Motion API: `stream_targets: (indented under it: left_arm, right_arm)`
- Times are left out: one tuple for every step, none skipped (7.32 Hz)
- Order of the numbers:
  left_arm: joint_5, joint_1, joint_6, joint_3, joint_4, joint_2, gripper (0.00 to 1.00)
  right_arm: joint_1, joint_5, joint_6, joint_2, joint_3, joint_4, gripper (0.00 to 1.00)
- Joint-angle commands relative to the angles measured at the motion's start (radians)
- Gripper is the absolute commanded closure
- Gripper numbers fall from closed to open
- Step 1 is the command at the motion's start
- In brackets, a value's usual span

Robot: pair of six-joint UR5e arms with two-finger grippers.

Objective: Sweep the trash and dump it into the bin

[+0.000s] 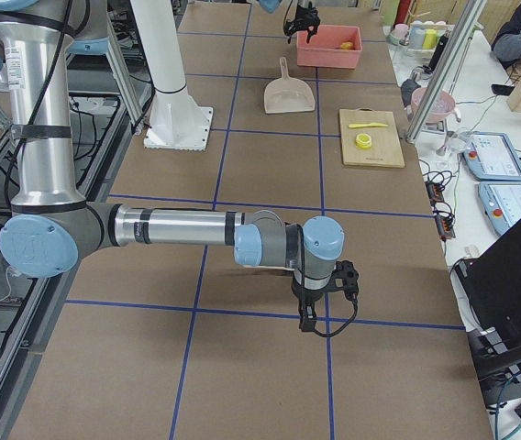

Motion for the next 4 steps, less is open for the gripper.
stream_targets:
  left_arm:
    - [-0.016, -0.201, -0.086, 0.028, 0.135, -0.004, 0.02]
    - [-0.010, -0.253, -0.186, 0.053, 0.136, -0.005, 0.02]
    - [-0.010, -0.305, -0.226, 0.091, 0.131, 0.004, 0.02]
    - [-0.009, -0.347, -0.222, 0.146, 0.129, 0.010, 0.02]
  right_arm:
    - [0.000, 0.002, 0.000, 0.001, 0.000, 0.000, 0.00]
    - [0.000, 0.002, 0.000, 0.001, 0.000, 0.000, 0.00]
    - [0.000, 0.002, 0.000, 0.001, 0.000, 0.000, 0.00]
    - [0.000, 0.000, 0.000, -0.001, 0.000, 0.000, 0.00]
